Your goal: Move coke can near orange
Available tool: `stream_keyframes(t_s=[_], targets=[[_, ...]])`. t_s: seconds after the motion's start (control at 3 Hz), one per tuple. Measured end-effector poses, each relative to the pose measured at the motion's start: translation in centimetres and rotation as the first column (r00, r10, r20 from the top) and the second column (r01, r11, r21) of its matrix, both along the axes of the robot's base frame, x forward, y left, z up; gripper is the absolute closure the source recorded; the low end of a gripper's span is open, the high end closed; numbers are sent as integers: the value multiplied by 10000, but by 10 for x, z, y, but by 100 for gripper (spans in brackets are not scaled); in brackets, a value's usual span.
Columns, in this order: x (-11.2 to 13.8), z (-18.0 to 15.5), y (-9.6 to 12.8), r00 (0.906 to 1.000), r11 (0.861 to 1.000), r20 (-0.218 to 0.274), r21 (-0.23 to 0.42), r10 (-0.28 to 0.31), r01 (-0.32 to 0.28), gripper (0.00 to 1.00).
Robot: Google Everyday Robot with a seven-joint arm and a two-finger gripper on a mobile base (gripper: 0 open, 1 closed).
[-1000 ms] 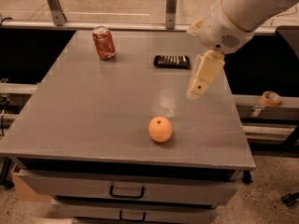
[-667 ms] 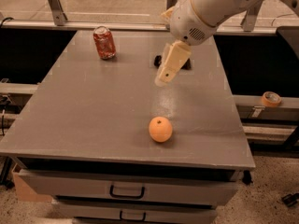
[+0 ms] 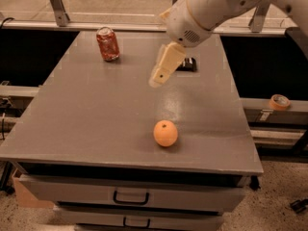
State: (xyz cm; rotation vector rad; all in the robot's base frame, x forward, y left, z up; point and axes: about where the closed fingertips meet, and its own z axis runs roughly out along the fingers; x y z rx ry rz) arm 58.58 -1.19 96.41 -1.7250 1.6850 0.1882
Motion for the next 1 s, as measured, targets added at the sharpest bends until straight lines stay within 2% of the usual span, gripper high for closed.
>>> stream_keyframes(t_s=[0.33, 0.67, 1.0], targets=[[36, -10, 39, 9997, 9932, 219, 1156, 92, -117, 0], [89, -23, 78, 9981, 9610, 611, 2750, 114, -278, 0], [149, -34, 105, 9960, 9105, 817, 4136, -351, -19, 0]])
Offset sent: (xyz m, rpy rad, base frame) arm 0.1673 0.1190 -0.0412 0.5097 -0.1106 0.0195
